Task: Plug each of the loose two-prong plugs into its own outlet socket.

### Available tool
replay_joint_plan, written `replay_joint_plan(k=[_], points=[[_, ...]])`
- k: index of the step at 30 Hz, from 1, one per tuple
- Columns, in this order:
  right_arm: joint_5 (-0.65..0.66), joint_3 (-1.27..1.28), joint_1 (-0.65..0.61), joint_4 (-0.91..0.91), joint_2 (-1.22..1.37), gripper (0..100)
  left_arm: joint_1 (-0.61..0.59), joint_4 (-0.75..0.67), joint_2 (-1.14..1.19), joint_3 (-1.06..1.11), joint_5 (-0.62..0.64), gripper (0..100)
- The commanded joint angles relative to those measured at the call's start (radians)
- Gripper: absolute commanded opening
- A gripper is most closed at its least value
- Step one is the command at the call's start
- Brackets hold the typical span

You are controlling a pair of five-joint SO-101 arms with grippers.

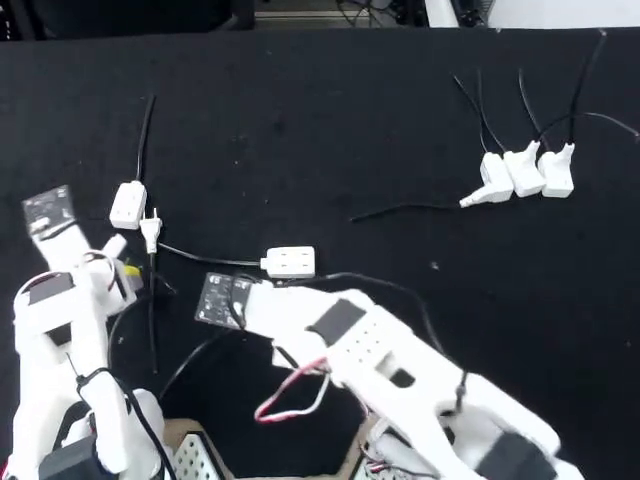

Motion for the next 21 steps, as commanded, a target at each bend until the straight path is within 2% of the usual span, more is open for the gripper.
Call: replay_joint_plan(k=[1,10,19,21], points=[[0.011,-0.122,-0.020,0.002,0.093,24.3,-0.025,-0.014,-0.028,-0.008,0.069,25],[0.110,-0.283,-0.018,0.002,0.314,18.1,-0.025,-0.052,-0.026,0.007,0.077,25],[0.101,-0.410,-0.015,0.003,0.492,18.0,-0.025,-0.052,-0.026,0.007,0.077,25],[0.100,-0.418,-0.015,0.003,0.516,15.2,-0.025,-0.052,-0.026,0.007,0.077,25]])
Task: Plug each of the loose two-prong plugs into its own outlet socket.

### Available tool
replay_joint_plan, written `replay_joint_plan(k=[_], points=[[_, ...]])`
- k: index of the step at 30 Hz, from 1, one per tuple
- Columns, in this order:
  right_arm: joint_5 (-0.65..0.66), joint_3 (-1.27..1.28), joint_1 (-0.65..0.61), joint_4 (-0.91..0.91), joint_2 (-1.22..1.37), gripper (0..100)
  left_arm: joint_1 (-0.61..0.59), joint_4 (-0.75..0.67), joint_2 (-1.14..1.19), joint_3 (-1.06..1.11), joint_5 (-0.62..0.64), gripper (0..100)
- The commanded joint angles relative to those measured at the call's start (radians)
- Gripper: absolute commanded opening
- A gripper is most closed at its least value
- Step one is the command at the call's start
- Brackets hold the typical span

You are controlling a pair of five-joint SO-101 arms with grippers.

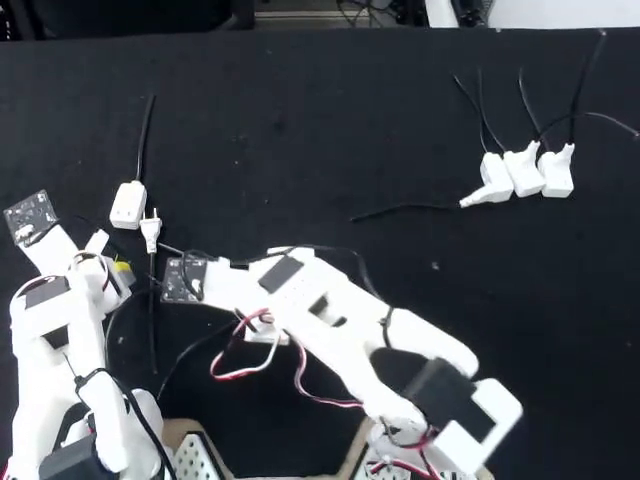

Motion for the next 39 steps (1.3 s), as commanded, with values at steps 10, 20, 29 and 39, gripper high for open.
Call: replay_joint_plan(k=[10,20,29,39], points=[[-0.140,-0.044,0.107,0.015,-0.076,1.1,-0.008,-0.009,-0.025,-0.008,0.011,25],[-0.600,-0.025,0.144,0.141,-0.223,3.8,-0.007,-0.009,-0.025,-0.008,0.011,25],[-0.977,-0.051,0.066,0.121,-0.010,28.8,-0.008,-0.009,-0.025,-0.008,0.011,25],[-0.976,-0.151,0.072,0.130,0.185,11.6,-0.008,-0.009,-0.025,-0.008,0.011,25]])
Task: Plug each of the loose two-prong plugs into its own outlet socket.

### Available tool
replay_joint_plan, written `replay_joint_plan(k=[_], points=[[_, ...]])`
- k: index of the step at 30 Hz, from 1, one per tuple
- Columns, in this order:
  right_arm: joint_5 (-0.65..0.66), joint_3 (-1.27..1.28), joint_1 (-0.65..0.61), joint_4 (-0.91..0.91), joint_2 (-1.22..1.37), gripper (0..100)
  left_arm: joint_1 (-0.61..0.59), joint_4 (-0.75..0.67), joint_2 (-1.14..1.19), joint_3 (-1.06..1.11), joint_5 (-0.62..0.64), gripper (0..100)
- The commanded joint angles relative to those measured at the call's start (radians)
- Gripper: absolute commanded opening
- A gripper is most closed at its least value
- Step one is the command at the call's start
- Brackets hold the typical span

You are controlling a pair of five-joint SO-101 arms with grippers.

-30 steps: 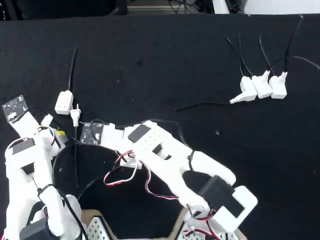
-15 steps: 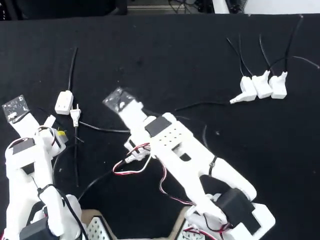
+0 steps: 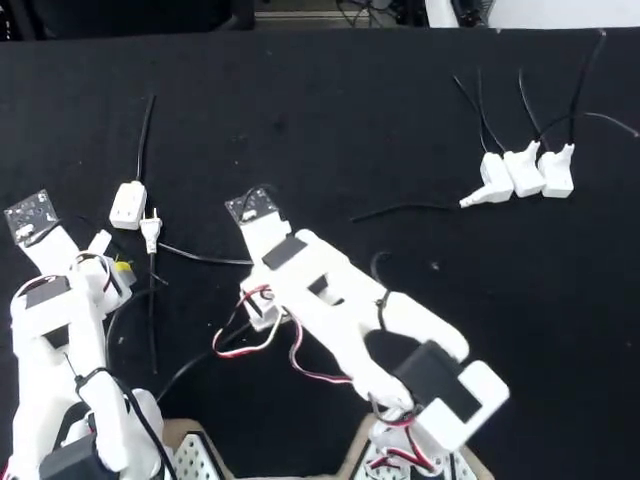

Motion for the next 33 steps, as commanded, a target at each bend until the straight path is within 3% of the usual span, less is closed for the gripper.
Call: replay_joint_plan(k=[1,3,9,12,17,20,27,33], points=[[-0.005,-0.044,-0.005,-0.003,0.056,7.9,-0.008,-0.009,-0.025,-0.008,0.011,25],[0.055,-0.045,-0.005,-0.003,0.045,0.9,-0.008,-0.009,-0.025,-0.008,0.011,25],[0.127,-0.019,0.017,0.087,-0.090,1.1,-0.008,-0.009,-0.025,-0.008,0.011,25],[0.138,-0.002,0.087,0.121,-0.188,1.1,-0.008,-0.009,-0.025,-0.008,0.011,25],[0.265,0.027,0.256,0.157,-0.329,1.1,-0.008,-0.009,-0.025,-0.008,0.011,25],[0.285,0.050,0.284,0.149,-0.371,1.6,-0.008,-0.009,-0.025,-0.008,0.011,25],[0.253,0.068,-0.023,0.115,-0.355,14.9,-0.030,-0.009,-0.026,-0.008,0.011,25],[-0.118,0.071,-0.140,-0.057,-0.251,14.5,-0.140,-0.015,-0.035,-0.019,0.077,25]])
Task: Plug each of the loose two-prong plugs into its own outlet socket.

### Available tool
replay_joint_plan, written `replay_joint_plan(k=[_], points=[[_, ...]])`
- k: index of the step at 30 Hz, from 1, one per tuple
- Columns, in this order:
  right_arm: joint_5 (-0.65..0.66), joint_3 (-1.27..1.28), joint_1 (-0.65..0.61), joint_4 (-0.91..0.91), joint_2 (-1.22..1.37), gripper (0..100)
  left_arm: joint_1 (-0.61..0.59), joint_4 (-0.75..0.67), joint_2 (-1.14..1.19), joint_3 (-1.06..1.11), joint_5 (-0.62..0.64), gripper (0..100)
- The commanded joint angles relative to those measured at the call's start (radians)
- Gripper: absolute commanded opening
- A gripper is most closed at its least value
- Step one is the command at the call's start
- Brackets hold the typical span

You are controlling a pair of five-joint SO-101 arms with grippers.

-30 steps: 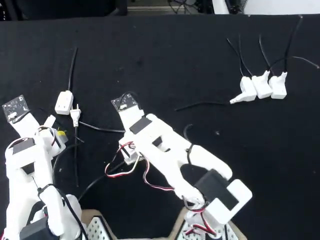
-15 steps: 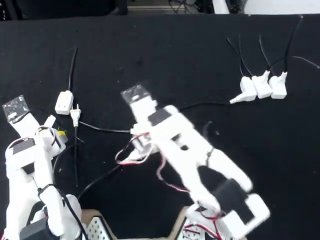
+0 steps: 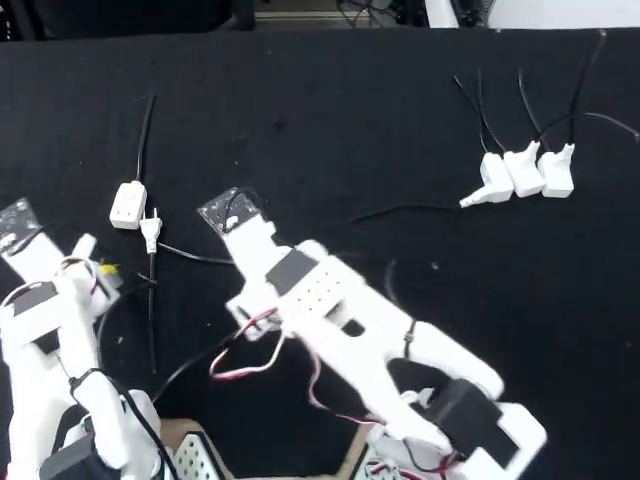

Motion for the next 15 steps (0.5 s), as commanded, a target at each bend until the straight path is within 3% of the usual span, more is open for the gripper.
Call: replay_joint_plan(k=[1,6,15], points=[[-0.222,-0.008,-0.058,-0.091,0.064,14.5,-0.059,-0.017,-0.035,-0.024,0.066,25],[-0.331,-0.059,-0.087,-0.129,0.177,14.5,-0.068,-0.011,-0.029,-0.036,0.072,25],[-0.339,-0.071,-0.086,-0.069,0.234,14.5,-0.065,-0.012,-0.029,-0.036,0.072,25]])
